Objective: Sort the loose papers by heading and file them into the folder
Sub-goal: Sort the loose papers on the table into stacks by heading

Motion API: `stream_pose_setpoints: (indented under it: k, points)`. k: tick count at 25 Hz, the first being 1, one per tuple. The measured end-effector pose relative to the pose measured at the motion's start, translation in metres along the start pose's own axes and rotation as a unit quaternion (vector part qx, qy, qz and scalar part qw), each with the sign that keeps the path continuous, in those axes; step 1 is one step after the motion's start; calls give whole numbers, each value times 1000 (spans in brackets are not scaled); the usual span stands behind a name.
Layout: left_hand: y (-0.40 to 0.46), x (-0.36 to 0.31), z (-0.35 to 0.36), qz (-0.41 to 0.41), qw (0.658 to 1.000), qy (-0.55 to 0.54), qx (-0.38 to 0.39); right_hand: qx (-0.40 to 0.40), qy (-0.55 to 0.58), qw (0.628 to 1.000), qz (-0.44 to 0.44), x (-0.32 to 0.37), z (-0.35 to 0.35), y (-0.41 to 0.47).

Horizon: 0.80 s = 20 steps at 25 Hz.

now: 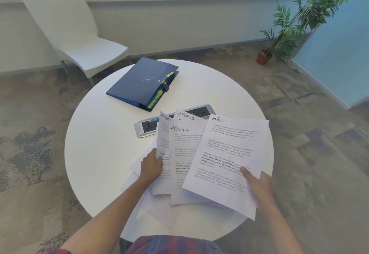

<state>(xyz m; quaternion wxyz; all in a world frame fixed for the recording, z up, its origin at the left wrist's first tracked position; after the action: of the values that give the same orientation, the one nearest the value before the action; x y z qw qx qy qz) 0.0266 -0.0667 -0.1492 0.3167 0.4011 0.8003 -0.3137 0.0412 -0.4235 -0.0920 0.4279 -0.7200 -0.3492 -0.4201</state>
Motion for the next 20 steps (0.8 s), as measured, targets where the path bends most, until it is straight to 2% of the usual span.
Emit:
stream_pose_setpoints:
  k: [4, 6, 8, 10, 12, 15, 20]
  points:
    - [-3, 3, 13, -1, 992, 99, 79, 4, -4, 1000, 11, -6, 3, 1]
    - [-3, 0, 13, 23, 984, 156, 84, 5, -9, 1000, 15, -10, 5, 1]
    - [-2, 0, 7, 29, 982, 179, 51, 6, -13, 1000, 21, -14, 7, -1]
    - [5, 2, -6, 7, 985, 170, -21, 6, -18, 1000, 23, -17, 9, -3]
    - [13, 10, -19, -22, 976, 206, -65, 5, -16, 1000, 23, -18, 10, -4]
    - [19, 18, -26, -49, 961, 266, -47, 2, -14, 1000, 22, -17, 12, -6]
    - [19, 18, -30, -33, 977, 202, -64, 3, -29, 999, 15, -16, 15, -7]
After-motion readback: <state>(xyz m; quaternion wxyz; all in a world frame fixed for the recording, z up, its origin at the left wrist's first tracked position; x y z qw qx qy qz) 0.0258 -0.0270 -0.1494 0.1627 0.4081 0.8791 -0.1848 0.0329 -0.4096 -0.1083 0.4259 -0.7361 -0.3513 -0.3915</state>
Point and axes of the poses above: each hand's wrist, its own y-axis towards the middle knuckle, its own z-axis out of the palm, x = y × z, the point moved 4 cm from there along y, towards the middle knuckle, and after that the axes turned 10 degrees about -x, right-handed, at the moved point
